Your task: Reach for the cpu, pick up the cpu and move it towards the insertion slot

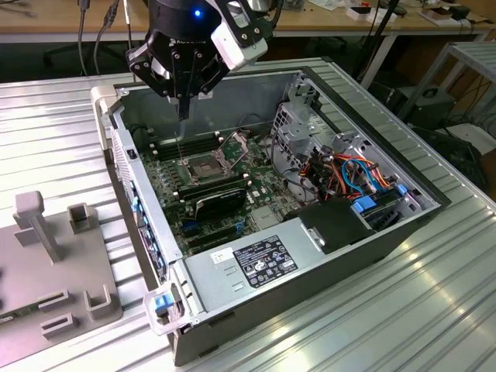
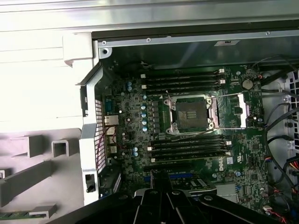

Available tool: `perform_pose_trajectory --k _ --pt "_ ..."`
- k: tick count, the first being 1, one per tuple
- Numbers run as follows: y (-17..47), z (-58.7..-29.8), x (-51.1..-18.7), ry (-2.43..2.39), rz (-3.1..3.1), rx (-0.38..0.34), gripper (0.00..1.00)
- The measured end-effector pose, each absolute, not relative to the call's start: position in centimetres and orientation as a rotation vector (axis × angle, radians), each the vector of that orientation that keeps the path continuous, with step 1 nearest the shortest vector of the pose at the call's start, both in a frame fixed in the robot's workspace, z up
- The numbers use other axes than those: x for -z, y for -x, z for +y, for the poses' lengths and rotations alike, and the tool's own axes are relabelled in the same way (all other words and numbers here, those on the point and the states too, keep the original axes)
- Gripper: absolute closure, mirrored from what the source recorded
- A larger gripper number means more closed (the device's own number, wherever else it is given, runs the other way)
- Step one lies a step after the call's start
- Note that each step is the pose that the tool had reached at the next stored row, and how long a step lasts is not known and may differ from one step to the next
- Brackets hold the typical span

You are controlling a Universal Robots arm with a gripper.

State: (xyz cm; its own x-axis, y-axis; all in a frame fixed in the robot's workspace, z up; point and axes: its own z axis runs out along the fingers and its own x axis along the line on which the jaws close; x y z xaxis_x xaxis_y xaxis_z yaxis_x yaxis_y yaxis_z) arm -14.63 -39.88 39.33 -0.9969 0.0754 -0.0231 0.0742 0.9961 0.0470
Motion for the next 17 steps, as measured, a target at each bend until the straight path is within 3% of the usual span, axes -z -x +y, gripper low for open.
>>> perform_pose_trajectory --k 17 --pt "15.65 -39.89 -39.3 -0.117 3.114 -0.078 0.89"
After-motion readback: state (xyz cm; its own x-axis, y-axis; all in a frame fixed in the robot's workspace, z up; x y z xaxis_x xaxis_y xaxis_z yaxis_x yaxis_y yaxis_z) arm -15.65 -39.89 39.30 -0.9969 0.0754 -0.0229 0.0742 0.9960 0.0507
